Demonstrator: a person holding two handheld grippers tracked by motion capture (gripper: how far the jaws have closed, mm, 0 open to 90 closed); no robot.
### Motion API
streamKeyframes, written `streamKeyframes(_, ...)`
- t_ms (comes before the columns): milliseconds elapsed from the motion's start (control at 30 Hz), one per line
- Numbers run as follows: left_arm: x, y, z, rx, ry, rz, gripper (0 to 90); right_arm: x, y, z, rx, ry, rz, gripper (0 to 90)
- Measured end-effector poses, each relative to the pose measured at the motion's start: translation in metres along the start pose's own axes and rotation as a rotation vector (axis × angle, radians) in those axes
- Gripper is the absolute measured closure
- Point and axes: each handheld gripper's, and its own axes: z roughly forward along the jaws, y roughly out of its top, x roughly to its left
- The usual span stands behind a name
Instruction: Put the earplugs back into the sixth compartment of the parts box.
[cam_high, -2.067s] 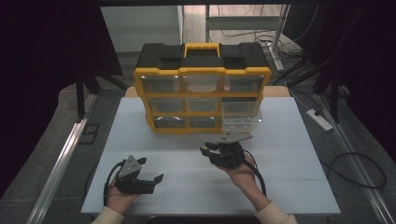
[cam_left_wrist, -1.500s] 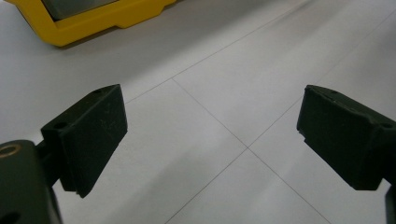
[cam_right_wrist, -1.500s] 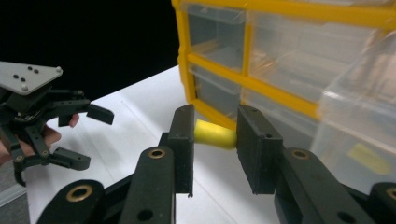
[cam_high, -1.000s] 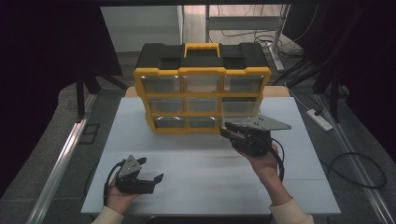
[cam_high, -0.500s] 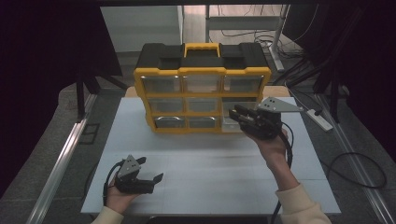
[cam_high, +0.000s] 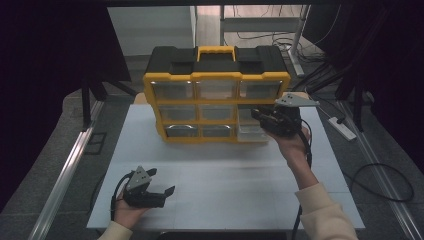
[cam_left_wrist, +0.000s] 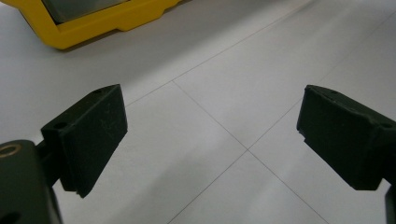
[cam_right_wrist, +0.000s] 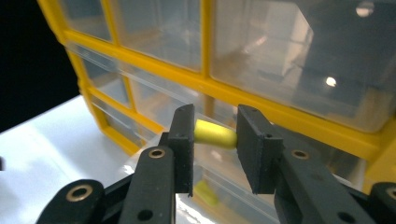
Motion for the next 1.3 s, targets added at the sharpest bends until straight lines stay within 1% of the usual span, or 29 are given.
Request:
streamKeyframes(100,0.000,0.000,0.000,-0.001,-0.001,-0.003,8.4,-0.004,-0.002,0.005,0.011,-0.004,0.015,67.0)
streamKeyframes(233,0.001,0.000,0.000,0.001,-0.001,-0.001,8.4,-0.004,-0.002,0.008,0.022,-0.011,0.006,66.2)
streamKeyframes(300,0.000,0.000,0.000,0.001,-0.001,-0.001,8.4,-0.004,-0.002,0.009,0.023,-0.015,0.001,63.7)
streamKeyframes(367,0.000,0.000,0.000,0.001,-0.001,-0.001,8.4,-0.003,-0.002,0.009,0.018,-0.009,-0.004,52.0)
streamKeyframes(433,0.000,0.000,0.000,0.001,0.000,0.000,8.4,-0.002,-0.002,0.009,0.024,0.020,-0.006,42.5)
streamKeyframes(467,0.000,0.000,0.000,0.001,0.000,0.000,8.4,-0.001,-0.002,0.009,0.026,0.010,-0.014,38.5)
streamKeyframes(533,0.000,0.000,0.000,0.000,0.001,0.001,8.4,0.001,-0.002,0.007,0.017,-0.004,-0.023,32.8)
streamKeyframes(600,0.000,0.000,0.000,-0.001,0.001,0.002,8.4,0.002,-0.002,0.004,0.009,0.004,-0.018,28.4)
streamKeyframes(667,0.000,0.000,0.000,-0.001,0.003,0.004,8.4,0.002,-0.002,0.002,0.003,0.023,-0.014,25.5)
streamKeyframes(800,0.000,0.000,0.000,-0.002,0.002,0.004,8.4,0.004,-0.004,-0.004,0.000,0.047,-0.018,23.2)
streamKeyframes(967,0.000,0.000,0.000,-0.002,0.001,0.006,8.4,0.008,-0.010,-0.013,-0.020,0.076,-0.029,22.5)
streamKeyframes(1033,0.000,0.001,0.000,-0.003,0.000,0.005,8.4,0.009,-0.012,-0.017,-0.030,0.096,-0.035,22.3)
streamKeyframes(1133,0.000,0.001,0.000,-0.007,-0.001,0.001,8.4,0.013,-0.015,-0.024,-0.043,0.106,-0.047,21.9)
streamKeyframes(1300,-0.001,0.001,0.000,-0.011,-0.005,0.001,8.4,0.018,-0.021,-0.040,-0.060,0.103,-0.062,21.7)
